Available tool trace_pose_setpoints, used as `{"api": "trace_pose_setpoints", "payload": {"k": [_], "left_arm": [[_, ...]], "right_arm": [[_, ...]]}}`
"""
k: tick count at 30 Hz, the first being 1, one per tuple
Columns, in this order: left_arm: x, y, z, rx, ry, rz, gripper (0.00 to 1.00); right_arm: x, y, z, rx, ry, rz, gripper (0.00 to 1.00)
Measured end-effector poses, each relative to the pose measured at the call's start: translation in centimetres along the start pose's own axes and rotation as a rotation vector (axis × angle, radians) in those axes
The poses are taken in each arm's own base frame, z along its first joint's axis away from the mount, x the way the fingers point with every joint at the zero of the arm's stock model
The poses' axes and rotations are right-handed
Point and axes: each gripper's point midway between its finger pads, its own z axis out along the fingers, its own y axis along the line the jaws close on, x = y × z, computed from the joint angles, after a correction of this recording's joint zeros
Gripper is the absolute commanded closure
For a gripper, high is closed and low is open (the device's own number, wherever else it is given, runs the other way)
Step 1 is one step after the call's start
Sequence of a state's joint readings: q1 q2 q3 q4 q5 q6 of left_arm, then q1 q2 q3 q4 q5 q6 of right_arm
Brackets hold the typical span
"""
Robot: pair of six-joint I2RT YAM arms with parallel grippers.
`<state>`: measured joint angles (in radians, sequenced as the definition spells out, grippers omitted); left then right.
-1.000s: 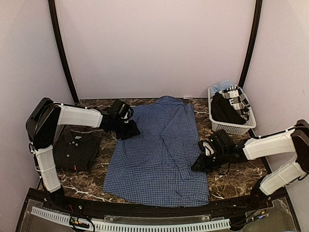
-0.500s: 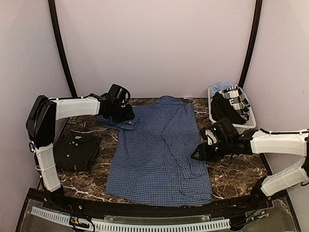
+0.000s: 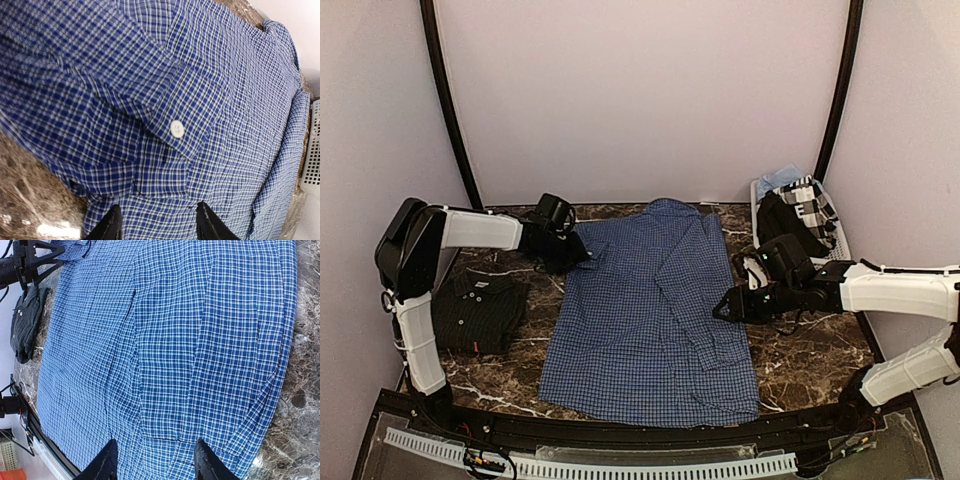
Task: Fold and stack the long sleeve shirts
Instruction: Pick up the 1/3-folded shirt from the center of the board.
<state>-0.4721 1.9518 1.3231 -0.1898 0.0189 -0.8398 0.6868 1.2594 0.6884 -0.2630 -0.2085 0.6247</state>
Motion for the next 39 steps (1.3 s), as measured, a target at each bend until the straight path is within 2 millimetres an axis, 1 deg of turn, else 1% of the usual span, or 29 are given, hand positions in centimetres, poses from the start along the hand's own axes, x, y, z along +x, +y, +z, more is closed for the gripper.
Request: {"api": "trace_pose_setpoints", "payload": {"k": [1, 3, 7, 10, 14, 20, 24, 28, 35, 39], "left_arm": [[0.6, 0.1, 0.3, 0.014, 0.015, -0.034, 0.51], [1.3, 0.1, 0.7, 0.039, 0.031, -0.095, 0.51], [1.8, -0.3, 1.1, 0.094, 0.033, -0.206, 0.52], [1.7, -0.7, 1.3, 0.128, 0.023, -0.270, 0.54], [0.7, -1.5, 1.1, 0.166, -0.007, -0.332, 0.57], [-0.3, -1.9, 1.2, 0.190, -0.050, -0.401, 0.60], [-0.3, -1.7, 1.4, 0.186, -0.054, -0.433, 0.60], [0.1, -1.2, 1.6, 0.179, -0.048, -0.454, 0.60], [2.1, 1.0, 2.4, 0.133, -0.018, -0.481, 0.60], [1.9, 0.8, 2.4, 0.145, -0.024, -0.487, 0.60]], "right_arm": [[0.0, 0.0, 0.0, 0.000, 0.000, 0.000, 0.51], [0.0, 0.0, 0.1, 0.000, 0.001, -0.001, 0.51], [-0.1, 0.1, 0.0, -0.001, -0.001, -0.004, 0.51], [-0.1, 0.1, 0.0, -0.001, -0.001, -0.004, 0.51], [-0.1, 0.1, 0.0, -0.001, -0.001, -0.004, 0.51], [-0.3, 0.3, -0.3, -0.008, -0.012, -0.006, 0.51], [-0.5, 0.5, -0.5, -0.013, -0.020, -0.008, 0.51], [-0.6, 0.6, -0.7, -0.017, -0.027, -0.007, 0.51], [-0.6, 0.6, -0.7, -0.018, -0.027, -0.006, 0.51], [-0.6, 0.6, -0.7, -0.018, -0.027, -0.006, 0.51]]}}
